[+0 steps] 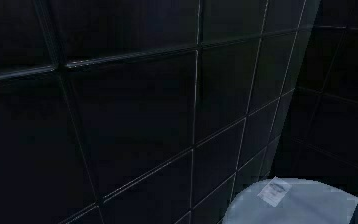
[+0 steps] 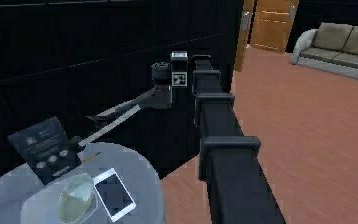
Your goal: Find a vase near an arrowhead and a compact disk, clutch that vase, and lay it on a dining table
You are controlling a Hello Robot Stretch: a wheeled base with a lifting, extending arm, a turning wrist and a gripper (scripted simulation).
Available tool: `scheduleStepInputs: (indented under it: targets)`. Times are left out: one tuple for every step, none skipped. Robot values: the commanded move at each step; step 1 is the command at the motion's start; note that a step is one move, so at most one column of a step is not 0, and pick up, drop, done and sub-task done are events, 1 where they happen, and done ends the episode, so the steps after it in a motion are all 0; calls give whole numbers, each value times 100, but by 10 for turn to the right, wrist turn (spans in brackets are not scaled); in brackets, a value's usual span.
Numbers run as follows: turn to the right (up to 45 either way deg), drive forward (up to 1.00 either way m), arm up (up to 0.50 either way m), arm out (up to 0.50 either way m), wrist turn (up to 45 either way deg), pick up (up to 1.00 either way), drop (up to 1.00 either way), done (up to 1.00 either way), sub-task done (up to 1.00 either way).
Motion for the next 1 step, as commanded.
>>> scheduleStepInputs:
  targets:
    - [0, 0, 0, -10, 0, 0, 0, 0, 0]
